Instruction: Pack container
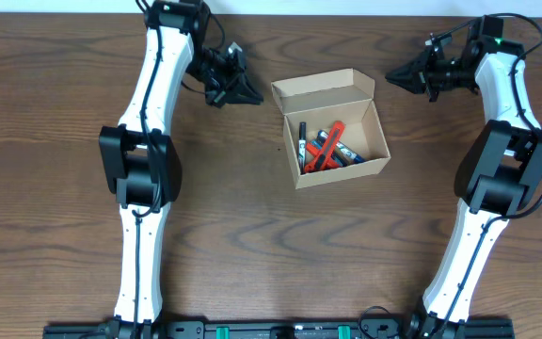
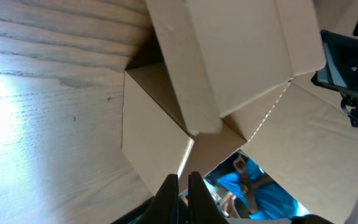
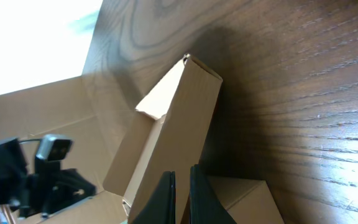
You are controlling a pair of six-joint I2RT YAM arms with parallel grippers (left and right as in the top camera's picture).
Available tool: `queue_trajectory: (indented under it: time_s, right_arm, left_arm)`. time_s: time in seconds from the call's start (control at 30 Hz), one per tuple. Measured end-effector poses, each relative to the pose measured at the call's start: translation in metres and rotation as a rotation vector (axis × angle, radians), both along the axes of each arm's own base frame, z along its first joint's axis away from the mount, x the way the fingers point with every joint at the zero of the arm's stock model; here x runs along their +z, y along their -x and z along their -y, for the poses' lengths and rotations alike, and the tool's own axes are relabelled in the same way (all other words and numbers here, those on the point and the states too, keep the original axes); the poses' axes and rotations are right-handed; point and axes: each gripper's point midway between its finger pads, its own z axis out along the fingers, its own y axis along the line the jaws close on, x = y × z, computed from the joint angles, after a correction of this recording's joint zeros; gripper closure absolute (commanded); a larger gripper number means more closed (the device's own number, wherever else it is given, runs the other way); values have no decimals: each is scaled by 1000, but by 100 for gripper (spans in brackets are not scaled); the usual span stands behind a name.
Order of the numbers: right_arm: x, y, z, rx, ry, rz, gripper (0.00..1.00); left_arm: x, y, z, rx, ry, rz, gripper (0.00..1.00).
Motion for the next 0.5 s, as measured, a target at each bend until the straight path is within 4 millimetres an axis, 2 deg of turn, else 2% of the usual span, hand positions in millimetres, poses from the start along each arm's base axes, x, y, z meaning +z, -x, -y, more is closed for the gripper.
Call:
queue_trajectory:
  time_s: [0.23, 0.5]
  right_arm:
    - [1, 0, -1, 1, -12, 0, 99]
    - [2, 0, -2, 0, -16, -2, 99]
  left_arm:
    - [-31, 8, 12, 7, 108, -83, 94]
    - [-36, -3, 15, 22, 135, -47, 94]
